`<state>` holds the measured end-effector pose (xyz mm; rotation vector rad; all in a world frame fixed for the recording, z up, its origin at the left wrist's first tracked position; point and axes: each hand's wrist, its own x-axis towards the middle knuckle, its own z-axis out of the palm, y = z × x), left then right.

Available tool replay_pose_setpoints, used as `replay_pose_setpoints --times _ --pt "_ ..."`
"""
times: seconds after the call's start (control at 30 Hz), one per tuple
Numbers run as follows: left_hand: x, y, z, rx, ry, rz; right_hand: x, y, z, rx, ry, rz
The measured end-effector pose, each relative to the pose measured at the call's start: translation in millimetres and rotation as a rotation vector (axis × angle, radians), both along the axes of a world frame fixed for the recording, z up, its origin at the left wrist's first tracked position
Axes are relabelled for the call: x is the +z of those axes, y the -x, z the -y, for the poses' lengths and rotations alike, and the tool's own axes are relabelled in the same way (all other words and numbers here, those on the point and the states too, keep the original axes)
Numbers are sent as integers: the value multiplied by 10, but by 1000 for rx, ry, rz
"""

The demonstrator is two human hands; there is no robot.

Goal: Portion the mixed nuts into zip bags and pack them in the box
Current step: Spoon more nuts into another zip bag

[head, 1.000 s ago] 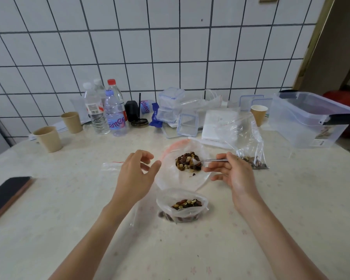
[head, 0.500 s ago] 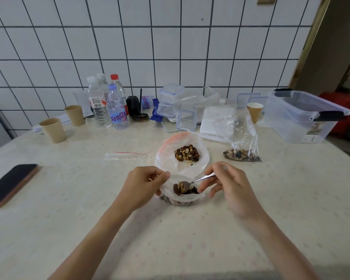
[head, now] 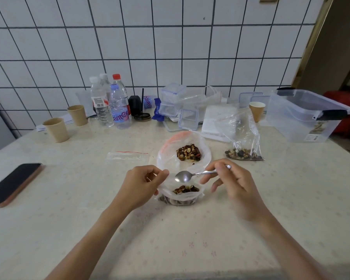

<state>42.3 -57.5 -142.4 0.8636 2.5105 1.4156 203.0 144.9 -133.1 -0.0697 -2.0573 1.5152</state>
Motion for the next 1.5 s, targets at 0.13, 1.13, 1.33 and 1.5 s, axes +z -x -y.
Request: replay_pose_setpoints --times 0.13,1.13,1.33,1.5 --pt "2 83 -28 68 -5 29 12 154 -130 -91 282 -32" --pt "-198 695 -859 21 -118 376 -277 953 -578 -502 145 219" --pt "-154 650 -849 23 -128 362 -325 972 -556 -513 110 212" --pt "-139 625 -824 55 -152 294 -358 969 -505 -389 156 236"
